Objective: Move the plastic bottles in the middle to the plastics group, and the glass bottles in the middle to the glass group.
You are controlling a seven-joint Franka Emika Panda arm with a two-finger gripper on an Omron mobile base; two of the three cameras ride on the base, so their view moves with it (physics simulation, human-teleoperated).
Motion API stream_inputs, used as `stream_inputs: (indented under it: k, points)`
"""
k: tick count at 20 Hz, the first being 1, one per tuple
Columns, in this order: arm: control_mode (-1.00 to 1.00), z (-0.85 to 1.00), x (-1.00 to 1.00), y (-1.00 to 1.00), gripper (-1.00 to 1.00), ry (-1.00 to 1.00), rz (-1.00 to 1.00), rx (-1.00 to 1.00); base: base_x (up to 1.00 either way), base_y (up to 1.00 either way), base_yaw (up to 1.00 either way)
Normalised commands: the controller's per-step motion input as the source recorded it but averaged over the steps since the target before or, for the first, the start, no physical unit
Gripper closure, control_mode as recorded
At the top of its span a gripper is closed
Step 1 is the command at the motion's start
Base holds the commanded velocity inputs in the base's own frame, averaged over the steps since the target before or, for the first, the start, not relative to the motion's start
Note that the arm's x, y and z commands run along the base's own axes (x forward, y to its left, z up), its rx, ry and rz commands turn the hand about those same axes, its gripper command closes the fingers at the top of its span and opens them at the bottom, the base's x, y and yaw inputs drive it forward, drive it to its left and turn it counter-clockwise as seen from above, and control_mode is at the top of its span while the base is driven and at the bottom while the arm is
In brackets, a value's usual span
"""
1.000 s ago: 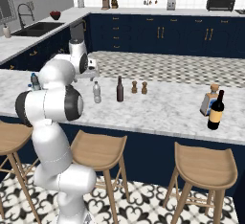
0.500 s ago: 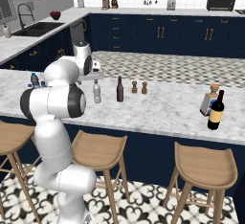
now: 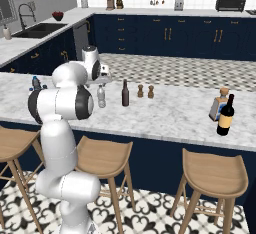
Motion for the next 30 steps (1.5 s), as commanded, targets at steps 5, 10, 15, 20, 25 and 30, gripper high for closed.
stream_inputs:
  k: [5,10,15,20,25,30]
  points:
    - [-1.00,-0.22,0.04,0.00,-1.00,0.00,-0.03,0.00,0.00,0.00,0.00]
    - [-1.00,-0.37,0.05,0.00,-1.00,-0.04,-0.01,0.00,0.00,0.00,0.00]
    - [-1.00,-0.23,0.03,0.00,-1.00,-0.14,0.00,0.01,0.00,0.00,0.00]
    - [-1.00,-0.08,0.06,0.04,-1.00,-0.17,0.00,0.00,0.00,0.00,0.00]
    - [-1.00,-0.03,0.01,0.07,-1.00,-0.16,0.00,0.00,0.00,0.00,0.00]
    - [-1.00,-0.01,0.10,0.03,-1.00,-0.05,0.00,0.00,0.00,0.00,0.00]
